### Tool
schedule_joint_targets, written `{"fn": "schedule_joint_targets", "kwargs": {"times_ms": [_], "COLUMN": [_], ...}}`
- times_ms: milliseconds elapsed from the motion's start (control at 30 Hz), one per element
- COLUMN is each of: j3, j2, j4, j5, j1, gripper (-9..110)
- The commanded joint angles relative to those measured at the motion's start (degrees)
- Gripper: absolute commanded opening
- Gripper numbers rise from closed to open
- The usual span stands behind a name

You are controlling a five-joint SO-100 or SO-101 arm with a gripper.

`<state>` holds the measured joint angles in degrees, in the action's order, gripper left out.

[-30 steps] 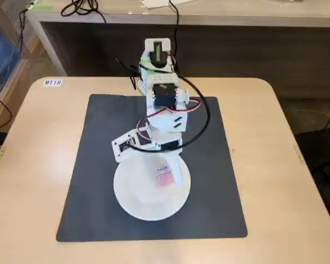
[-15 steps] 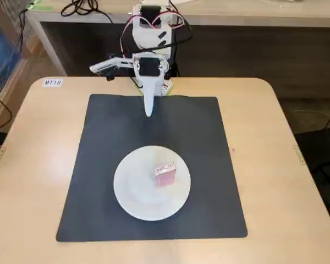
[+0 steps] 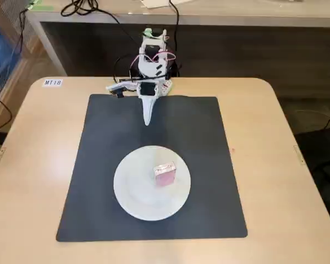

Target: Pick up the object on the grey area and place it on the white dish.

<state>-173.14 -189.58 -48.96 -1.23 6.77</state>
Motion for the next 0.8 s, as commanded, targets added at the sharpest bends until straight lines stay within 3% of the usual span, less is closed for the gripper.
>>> {"fn": "schedule_joint_targets", "kwargs": {"times_ms": [0,767], "j3": [-5.10,-6.42], "j2": [-2.37,-2.46], "j4": [-0.79,-7.56], "j5": [1.41,4.04], "j1": [0.97,-1.76], "gripper": [0,0]}}
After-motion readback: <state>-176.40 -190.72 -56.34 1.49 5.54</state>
